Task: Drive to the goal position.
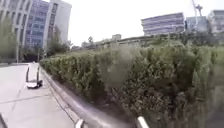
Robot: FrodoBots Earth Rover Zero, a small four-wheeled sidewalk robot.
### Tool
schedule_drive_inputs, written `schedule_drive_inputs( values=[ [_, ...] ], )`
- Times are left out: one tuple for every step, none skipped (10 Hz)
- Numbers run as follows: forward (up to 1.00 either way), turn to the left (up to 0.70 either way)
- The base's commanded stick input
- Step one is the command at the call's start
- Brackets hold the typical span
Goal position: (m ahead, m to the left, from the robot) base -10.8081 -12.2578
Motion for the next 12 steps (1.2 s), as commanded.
schedule_drive_inputs(
  values=[
    [0.00, 0.00],
    [0.00, 0.00],
    [0.00, -0.02],
    [0.00, -0.24],
    [0.00, -0.70],
    [0.00, -0.70],
    [0.00, -0.70],
    [0.00, -0.69],
    [0.00, -0.69],
    [0.00, -0.69],
    [0.00, -0.69],
    [0.00, -0.69]
  ],
)
